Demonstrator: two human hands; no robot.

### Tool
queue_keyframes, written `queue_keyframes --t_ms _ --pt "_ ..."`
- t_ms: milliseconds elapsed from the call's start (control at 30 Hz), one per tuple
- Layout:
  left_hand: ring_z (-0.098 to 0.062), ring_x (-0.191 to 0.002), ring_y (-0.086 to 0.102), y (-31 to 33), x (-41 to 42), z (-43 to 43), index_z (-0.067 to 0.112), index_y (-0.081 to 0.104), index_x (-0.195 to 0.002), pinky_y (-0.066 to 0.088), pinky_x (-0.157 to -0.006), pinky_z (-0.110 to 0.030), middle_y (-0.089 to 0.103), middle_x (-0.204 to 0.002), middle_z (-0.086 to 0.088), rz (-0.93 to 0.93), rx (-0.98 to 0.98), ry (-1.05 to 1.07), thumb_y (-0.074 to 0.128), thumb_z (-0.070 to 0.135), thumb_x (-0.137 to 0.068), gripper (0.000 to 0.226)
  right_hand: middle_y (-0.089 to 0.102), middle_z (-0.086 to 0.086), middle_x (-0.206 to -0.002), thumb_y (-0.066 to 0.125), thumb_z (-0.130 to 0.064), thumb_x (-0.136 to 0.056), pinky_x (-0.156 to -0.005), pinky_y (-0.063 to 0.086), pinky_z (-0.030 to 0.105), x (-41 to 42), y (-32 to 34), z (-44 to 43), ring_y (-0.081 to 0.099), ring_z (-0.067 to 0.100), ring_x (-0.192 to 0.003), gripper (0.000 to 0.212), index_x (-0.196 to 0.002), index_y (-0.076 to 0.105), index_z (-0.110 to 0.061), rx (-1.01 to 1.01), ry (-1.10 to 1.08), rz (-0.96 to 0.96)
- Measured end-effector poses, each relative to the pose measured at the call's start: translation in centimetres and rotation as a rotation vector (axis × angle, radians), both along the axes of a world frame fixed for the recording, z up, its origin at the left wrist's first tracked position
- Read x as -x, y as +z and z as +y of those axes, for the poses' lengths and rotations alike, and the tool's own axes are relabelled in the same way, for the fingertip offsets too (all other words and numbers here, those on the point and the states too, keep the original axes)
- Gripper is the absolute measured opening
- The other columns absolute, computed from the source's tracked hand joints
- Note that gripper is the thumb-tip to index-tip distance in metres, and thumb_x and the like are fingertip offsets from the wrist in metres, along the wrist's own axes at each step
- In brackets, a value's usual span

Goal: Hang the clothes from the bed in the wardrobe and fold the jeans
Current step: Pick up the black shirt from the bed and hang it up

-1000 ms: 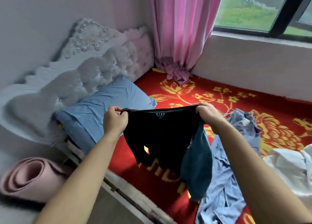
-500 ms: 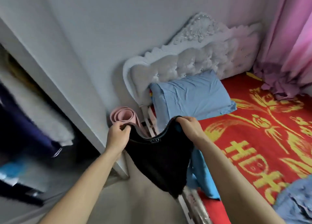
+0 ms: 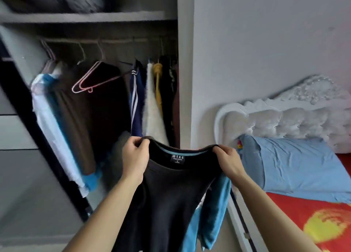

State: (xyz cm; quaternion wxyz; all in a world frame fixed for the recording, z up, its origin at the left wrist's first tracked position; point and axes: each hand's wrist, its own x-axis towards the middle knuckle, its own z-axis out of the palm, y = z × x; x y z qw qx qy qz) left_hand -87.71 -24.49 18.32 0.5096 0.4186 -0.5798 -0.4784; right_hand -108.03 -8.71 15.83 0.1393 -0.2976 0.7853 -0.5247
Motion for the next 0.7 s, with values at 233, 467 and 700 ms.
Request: queue_keyframes --t_ms 233,467,700 --pt "-0.011 -0.066 0.052 1.7 -8.7 -10.2 0.019 0.062 -0.087 0.044 -0.060 -0.026 0.060 -0.077 0.003 0.031 -0.003 0.084 0.057 0.018 -0.088 0.005 0.072 -0.005 -0.089 0.053 -0.022 -0.090 -0.087 0.049 0.034 -7.4 0.7 -12.9 0.062 0.015 -0.089 0.021 -0.094 0.074 -0.023 -0.067 0.151 -0.016" --pt "-0.011 -0.062 0.049 0.8 -11.0 -18.2 0.019 0.059 -0.086 0.041 -0.055 -0.025 0.056 -0.072 0.005 0.038 -0.036 0.189 0.056 0.017 -0.087 0.004 0.064 -0.010 -0.083 0.052 -0.017 -0.094 -0.085 0.048 0.035 -10.8 0.9 -24.2 0.059 0.015 -0.089 0.019 -0.101 0.068 -0.024 -0.025 0.314 -0.078" --pt "-0.011 -0.060 0.047 -0.7 -11.4 -29.2 0.016 0.057 -0.085 0.040 -0.055 -0.025 0.052 -0.070 0.004 -0.085 -0.038 0.230 0.057 0.015 -0.087 0.002 0.066 -0.003 -0.114 0.053 -0.029 -0.099 -0.101 0.049 0.044 -11.3 2.8 -39.7 0.061 0.020 -0.113 0.032 -0.129 0.060 -0.023 0.089 0.437 -0.044"
